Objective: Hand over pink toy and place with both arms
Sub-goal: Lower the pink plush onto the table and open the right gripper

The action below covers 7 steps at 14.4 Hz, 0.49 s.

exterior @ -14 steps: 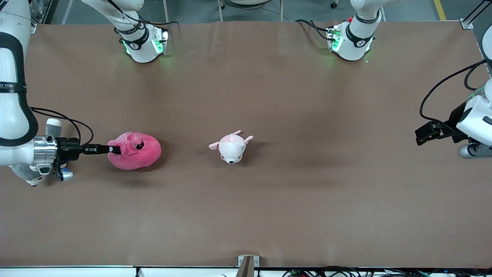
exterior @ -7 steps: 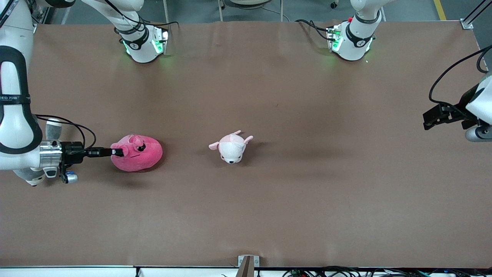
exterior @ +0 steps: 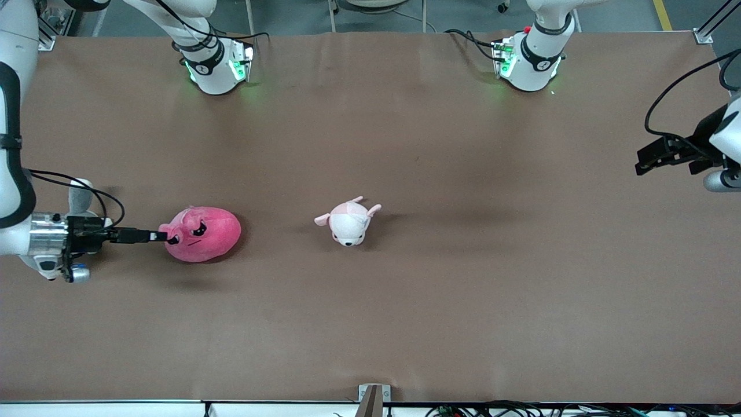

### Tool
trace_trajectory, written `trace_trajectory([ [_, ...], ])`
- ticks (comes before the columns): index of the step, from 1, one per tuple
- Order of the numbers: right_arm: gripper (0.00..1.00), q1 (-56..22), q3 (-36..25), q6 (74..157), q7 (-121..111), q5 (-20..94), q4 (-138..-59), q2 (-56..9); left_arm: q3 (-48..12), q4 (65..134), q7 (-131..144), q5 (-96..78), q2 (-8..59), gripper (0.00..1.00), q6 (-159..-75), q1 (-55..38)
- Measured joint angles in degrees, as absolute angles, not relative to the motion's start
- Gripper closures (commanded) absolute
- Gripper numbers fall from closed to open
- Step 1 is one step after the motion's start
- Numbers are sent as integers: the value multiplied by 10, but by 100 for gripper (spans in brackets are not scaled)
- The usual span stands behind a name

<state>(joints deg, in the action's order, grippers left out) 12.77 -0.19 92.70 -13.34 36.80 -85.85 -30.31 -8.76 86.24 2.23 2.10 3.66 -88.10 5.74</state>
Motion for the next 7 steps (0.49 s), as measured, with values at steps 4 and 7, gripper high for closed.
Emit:
trace_trajectory([
  [4, 0, 106, 10, 875, -59, 259, -806, -252, -51, 924, 22, 21, -33, 0, -881, 10],
  [7, 0, 71, 11, 862, -41, 158, -773, -213, -51, 955, 22, 20, -73, 0, -881, 2],
])
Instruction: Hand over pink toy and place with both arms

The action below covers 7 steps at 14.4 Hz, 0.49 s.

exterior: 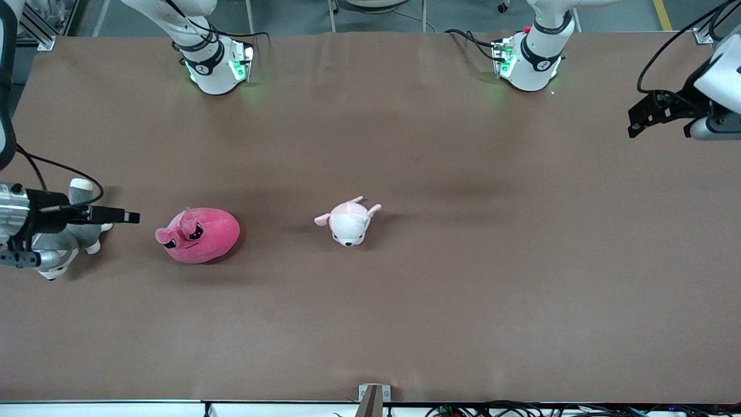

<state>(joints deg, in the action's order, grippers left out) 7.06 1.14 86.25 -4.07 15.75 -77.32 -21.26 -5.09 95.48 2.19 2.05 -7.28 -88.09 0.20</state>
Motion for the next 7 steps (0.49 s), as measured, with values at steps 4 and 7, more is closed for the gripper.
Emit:
trace_trajectory([
  [4, 0, 25, 12, 863, -27, 47, -763, -162, -50, 965, 22, 17, -75, 0, -882, 2],
  [7, 0, 19, 10, 861, -19, -1, -761, -120, -50, 966, 22, 6, -74, 0, -883, 2],
])
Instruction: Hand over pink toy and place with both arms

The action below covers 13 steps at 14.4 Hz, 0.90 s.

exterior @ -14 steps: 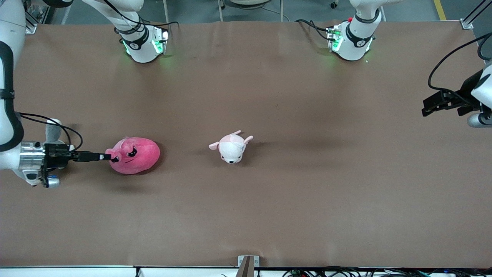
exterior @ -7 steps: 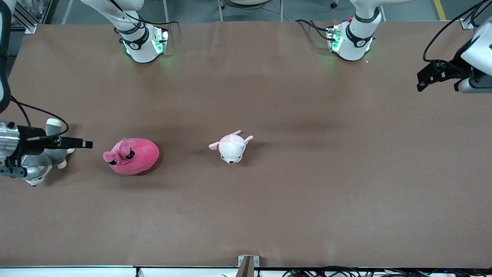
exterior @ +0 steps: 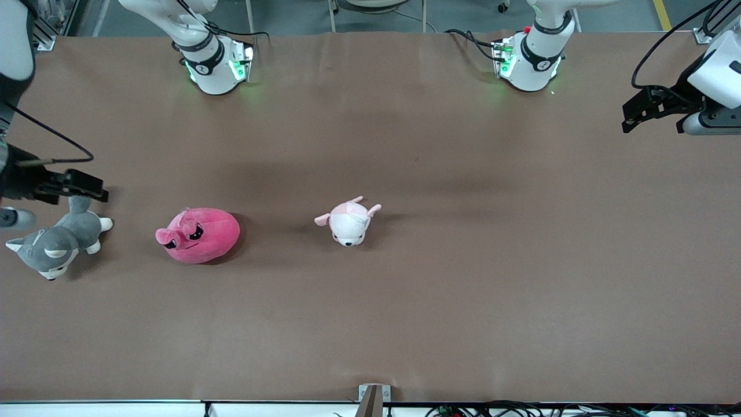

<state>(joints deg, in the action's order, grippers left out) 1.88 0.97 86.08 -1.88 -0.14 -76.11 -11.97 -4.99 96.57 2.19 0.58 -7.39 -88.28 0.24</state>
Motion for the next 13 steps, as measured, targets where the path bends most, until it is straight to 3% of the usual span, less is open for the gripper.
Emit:
trace_trajectory([
  [6, 0, 50, 0, 863, -17, -5, -796, -66, -50, 965, 22, 5, -72, 0, -887, 2],
  [13, 0, 46, 9, 922, -17, -5, -918, 19, -58, 960, 24, 5, -73, 0, -881, 0],
])
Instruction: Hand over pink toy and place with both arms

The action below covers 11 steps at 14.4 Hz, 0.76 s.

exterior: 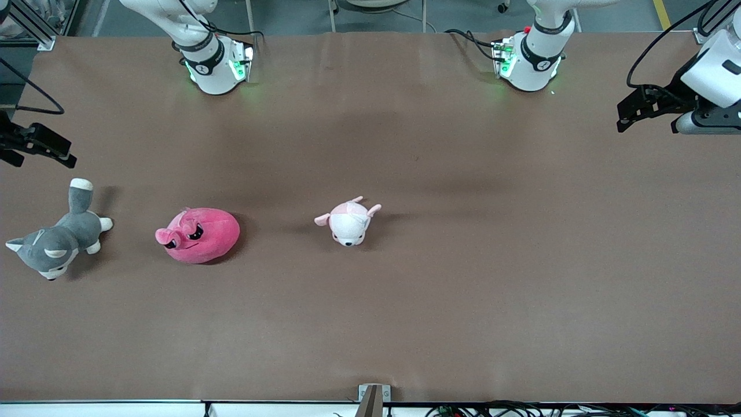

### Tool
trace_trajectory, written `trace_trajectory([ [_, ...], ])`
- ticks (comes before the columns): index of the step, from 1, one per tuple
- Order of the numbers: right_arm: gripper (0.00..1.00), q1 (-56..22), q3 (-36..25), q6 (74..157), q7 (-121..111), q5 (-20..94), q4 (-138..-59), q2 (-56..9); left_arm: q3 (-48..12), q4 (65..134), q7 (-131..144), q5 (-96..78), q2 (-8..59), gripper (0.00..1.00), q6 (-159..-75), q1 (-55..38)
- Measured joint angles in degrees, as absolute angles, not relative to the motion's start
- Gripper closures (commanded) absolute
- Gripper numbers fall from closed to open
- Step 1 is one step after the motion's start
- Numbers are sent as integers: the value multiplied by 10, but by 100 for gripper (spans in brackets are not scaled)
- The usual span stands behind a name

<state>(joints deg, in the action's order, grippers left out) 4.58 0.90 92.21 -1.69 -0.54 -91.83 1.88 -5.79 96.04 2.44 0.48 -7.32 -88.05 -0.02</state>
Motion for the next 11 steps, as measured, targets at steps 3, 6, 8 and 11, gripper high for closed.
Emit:
trace_trajectory([
  [3, 0, 46, 9, 925, -17, -5, -930, 28, -59, 959, 24, 5, -73, 0, -880, 0],
  [6, 0, 46, 8, 926, -17, -5, -930, 28, -59, 957, 24, 5, -73, 0, -880, 0],
  [8, 0, 46, 8, 926, -17, -5, -931, 28, -59, 956, 24, 5, -72, 0, -880, 0],
  [11, 0, 46, 8, 926, -17, -5, -932, 28, -60, 955, 24, 5, -71, 0, -880, -1],
])
